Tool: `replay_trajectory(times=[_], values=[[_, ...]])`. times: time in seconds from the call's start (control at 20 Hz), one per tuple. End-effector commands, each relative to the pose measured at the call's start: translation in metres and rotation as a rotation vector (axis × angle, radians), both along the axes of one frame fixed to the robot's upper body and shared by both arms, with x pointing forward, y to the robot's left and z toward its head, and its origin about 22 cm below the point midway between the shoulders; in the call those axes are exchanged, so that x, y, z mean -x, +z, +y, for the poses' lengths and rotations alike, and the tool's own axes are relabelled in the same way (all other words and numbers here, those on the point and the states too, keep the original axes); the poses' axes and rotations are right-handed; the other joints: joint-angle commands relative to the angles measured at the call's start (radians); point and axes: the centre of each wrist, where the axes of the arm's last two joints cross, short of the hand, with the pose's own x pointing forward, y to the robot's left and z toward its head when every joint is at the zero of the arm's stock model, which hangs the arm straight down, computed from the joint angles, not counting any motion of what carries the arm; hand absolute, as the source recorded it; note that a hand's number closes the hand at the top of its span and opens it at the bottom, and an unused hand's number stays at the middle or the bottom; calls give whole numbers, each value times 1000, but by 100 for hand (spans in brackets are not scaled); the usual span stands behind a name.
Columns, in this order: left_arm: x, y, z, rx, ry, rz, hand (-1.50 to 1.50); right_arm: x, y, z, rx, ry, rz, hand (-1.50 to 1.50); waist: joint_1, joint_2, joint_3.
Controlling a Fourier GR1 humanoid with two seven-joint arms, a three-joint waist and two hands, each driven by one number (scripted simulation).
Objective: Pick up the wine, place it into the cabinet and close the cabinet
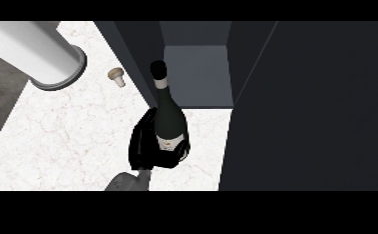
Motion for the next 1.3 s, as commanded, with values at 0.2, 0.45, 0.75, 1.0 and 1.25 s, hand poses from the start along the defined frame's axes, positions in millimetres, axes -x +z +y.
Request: replay_trajectory(times=[0.2,0.45,0.75,1.0,1.25], values=[[-15,-14,-24,-20,10,-5,150,4,6,0,-23,17,-7,-150,-5,1,0],[-34,-11,-21,-42,16,-55,150,-2,-1,-14,-24,8,-14,-150,-4,1,0],[-49,0,-35,-26,27,-49,150,-16,-2,-3,-24,9,-12,-150,-6,2,0],[-81,19,-35,-29,58,-21,150,8,-1,-7,-21,33,-8,-150,-12,1,0],[-104,28,-34,-11,109,-26,150,-18,1,-12,-29,17,-12,-150,-19,5,-1]])
